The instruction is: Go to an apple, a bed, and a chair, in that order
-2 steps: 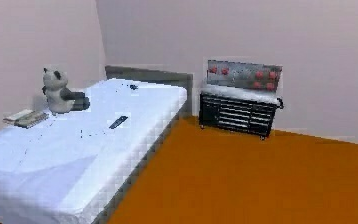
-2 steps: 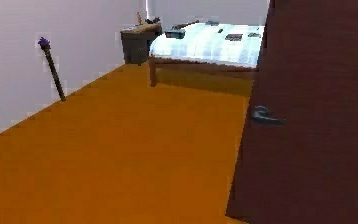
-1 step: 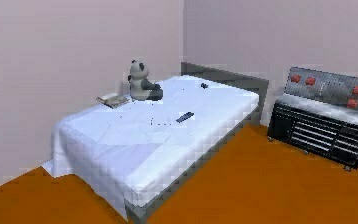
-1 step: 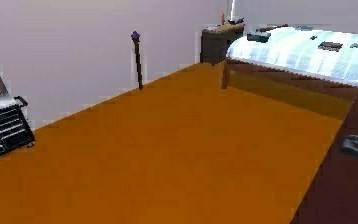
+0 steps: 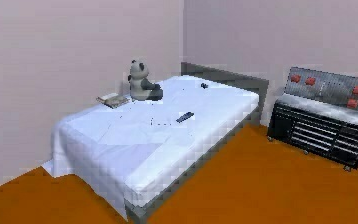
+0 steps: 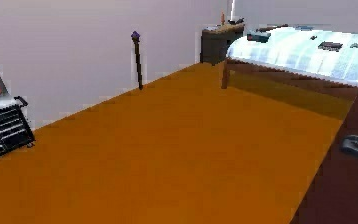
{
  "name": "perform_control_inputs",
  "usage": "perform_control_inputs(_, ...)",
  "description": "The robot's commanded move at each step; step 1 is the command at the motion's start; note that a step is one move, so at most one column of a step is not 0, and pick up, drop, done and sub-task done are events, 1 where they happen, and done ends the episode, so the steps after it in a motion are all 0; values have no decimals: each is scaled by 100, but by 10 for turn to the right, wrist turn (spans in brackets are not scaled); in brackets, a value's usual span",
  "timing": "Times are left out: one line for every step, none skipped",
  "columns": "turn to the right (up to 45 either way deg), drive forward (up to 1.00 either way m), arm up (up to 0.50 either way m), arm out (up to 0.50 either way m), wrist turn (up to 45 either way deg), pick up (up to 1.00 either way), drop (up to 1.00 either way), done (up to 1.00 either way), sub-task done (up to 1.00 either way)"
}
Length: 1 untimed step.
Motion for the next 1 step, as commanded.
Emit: perform_control_inputs(-450, 0, 0, 0, 0, 0, 0, 0, 0)
